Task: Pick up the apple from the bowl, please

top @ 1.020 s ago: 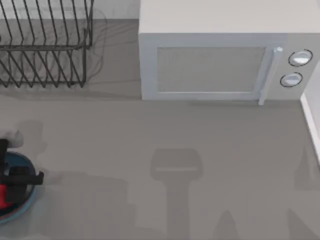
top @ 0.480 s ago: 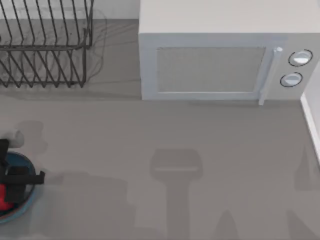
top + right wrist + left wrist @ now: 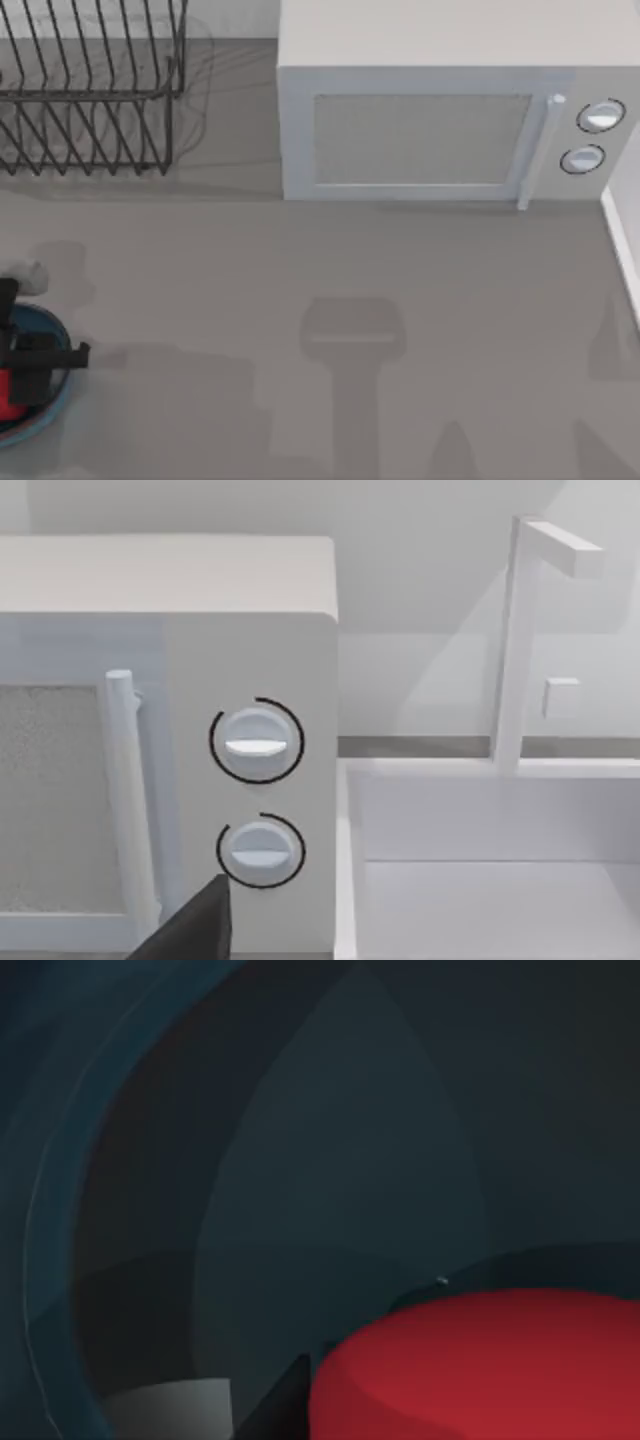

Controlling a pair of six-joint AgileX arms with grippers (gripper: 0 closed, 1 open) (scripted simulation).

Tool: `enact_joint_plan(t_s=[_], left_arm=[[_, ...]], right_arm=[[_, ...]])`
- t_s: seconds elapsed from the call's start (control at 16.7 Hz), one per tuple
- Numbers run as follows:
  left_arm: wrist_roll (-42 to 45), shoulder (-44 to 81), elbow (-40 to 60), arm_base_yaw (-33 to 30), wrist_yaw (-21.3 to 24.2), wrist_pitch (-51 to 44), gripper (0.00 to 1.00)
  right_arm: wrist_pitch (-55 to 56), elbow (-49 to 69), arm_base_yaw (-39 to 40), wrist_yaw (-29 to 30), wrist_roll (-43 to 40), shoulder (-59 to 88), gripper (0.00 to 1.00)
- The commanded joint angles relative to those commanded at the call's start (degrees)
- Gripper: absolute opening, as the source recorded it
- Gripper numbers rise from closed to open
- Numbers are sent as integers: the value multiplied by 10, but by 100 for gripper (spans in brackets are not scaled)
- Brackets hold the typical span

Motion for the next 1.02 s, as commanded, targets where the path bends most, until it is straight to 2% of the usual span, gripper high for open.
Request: enact_joint_plan(t_s=[0.18, 0.24, 0.54, 0.72, 1.02], left_arm=[[0, 0, 0, 0, 0, 0, 0], [1, -40, 29, 2, 16, -26, 0], [0, -34, 92, 1, 16, -91, 0], [-2, -33, 199, 0, 16, -201, 0], [-6, -46, 428, -4, 16, -455, 0]], right_arm=[[0, 0, 0, 0, 0, 0, 100], [0, 0, 0, 0, 0, 0, 100], [0, 0, 0, 0, 0, 0, 100], [0, 0, 0, 0, 0, 0, 100], [0, 0, 0, 0, 0, 0, 100]])
